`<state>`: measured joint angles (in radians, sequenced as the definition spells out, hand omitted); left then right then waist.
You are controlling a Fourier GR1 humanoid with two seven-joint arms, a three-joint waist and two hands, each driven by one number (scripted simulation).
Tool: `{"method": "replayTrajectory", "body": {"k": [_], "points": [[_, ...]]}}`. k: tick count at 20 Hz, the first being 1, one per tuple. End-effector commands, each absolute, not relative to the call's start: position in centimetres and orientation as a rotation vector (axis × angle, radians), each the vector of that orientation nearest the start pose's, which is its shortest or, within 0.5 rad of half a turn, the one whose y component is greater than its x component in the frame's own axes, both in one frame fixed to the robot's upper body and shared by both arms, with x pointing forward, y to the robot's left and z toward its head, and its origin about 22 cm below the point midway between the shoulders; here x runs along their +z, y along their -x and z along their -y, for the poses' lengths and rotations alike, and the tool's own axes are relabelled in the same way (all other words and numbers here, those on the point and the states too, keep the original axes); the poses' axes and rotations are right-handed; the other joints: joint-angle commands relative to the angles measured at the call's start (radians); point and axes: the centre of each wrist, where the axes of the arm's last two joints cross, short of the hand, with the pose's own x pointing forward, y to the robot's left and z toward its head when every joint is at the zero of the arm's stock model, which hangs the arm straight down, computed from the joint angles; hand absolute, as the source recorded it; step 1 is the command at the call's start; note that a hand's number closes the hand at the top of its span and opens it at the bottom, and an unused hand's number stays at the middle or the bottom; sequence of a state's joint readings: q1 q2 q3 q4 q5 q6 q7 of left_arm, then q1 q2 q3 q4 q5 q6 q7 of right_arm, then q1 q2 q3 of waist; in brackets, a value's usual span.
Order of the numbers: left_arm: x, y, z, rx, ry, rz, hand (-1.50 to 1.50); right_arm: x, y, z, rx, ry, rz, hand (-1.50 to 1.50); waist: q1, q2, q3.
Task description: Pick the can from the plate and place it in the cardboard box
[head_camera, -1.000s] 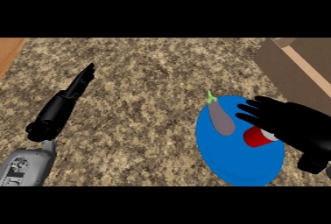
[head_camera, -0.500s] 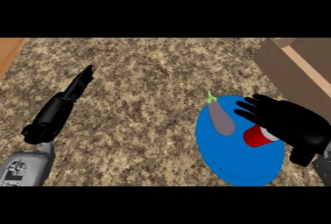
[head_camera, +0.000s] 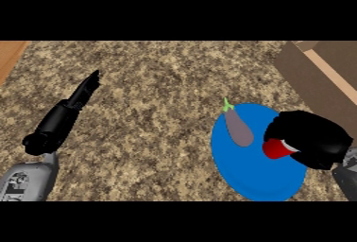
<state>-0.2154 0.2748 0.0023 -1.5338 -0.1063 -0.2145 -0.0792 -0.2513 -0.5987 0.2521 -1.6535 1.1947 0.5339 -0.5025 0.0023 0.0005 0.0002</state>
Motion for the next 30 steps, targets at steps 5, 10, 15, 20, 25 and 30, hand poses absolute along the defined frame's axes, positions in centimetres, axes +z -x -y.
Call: {"method": "replayTrajectory", "body": {"k": [5,10,15,20,25,30], "points": [[6.2,-29.3,-27.7,-0.538,-0.086,1.749,0.0,7.8,-29.1,26.6,2.112,0.612,1.481,1.5,0.003,0.001,0.0],[5.6,-28.9,-27.3,-0.532,-0.097,1.753,0.0,8.2,-30.0,24.3,1.951,0.659,1.541,1.5,0.001,0.001,0.0],[7.3,-29.6,-25.2,-0.563,-0.048,1.791,0.0,6.3,-34.4,23.5,1.364,0.756,1.288,1.5,0.057,0.027,0.003],[6.6,-29.4,-25.3,-0.566,-0.05,1.778,0.0,10.0,-39.1,17.8,1.191,0.947,1.377,1.5,0.056,0.014,0.0],[7.0,-29.8,-25.0,-0.547,-0.078,1.755,0.0,15.5,-41.9,17.9,1.171,1.137,1.465,1.5,0.022,0.006,0.0],[5.5,-28.6,-25.9,-0.551,-0.085,1.752,0.0,18.8,-42.3,19.7,0.862,1.275,1.474,1.5,0.016,0.002,0.0]]}}
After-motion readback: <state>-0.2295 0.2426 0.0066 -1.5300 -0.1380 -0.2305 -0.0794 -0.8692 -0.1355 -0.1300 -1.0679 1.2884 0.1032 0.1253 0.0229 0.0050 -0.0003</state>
